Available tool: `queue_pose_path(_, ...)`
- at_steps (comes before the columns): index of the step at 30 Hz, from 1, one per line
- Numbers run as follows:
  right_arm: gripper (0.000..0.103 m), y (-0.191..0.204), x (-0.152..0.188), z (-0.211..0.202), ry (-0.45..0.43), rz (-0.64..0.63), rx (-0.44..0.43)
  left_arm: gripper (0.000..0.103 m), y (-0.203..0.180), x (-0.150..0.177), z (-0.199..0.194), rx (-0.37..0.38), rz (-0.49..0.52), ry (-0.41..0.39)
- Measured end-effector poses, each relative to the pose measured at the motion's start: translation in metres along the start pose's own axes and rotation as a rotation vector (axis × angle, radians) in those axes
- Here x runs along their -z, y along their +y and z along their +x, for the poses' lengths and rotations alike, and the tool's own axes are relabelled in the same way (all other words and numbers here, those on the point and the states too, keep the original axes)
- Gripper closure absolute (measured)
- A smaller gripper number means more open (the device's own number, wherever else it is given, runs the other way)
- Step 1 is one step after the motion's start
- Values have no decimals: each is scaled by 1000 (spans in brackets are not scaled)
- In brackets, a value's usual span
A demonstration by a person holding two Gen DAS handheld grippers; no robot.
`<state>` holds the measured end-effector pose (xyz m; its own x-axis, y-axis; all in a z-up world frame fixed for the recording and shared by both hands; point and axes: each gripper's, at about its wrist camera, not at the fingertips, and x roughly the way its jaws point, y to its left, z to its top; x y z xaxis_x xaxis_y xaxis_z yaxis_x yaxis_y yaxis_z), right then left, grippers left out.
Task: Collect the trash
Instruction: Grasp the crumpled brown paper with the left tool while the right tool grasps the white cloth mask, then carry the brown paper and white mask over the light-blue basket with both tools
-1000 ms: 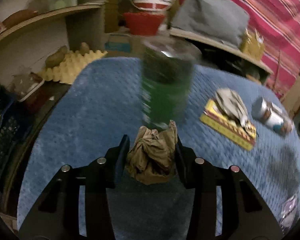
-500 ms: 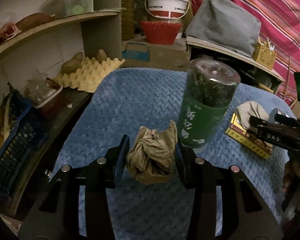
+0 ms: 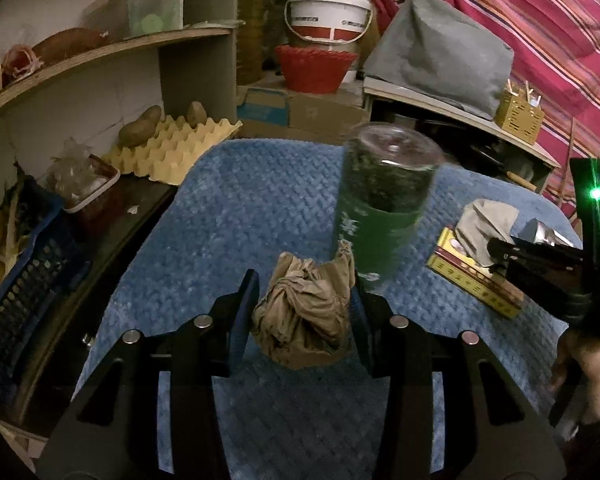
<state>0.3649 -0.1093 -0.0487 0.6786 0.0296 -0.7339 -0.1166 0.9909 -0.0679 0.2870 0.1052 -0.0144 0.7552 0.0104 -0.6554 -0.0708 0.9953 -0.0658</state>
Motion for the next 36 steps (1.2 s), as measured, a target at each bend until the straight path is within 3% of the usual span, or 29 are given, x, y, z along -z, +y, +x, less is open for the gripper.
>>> queue_pose_path(8, 84, -40, 20, -63, -81, 24, 12, 61, -25, 10, -20, 6, 50, -27)
queue_pose_path(19, 84, -120, 84, -138, -117, 63, 80, 61, -77, 35, -44, 79, 87, -10)
queue_pose_path(31, 84, -188, 142, -172, -142, 147, 87, 61, -134, 53, -50, 87, 134, 8)
queue_pose_path(36, 84, -211, 149, -174, -147, 170, 94, 61, -157, 61, -51, 50, 200, -14)
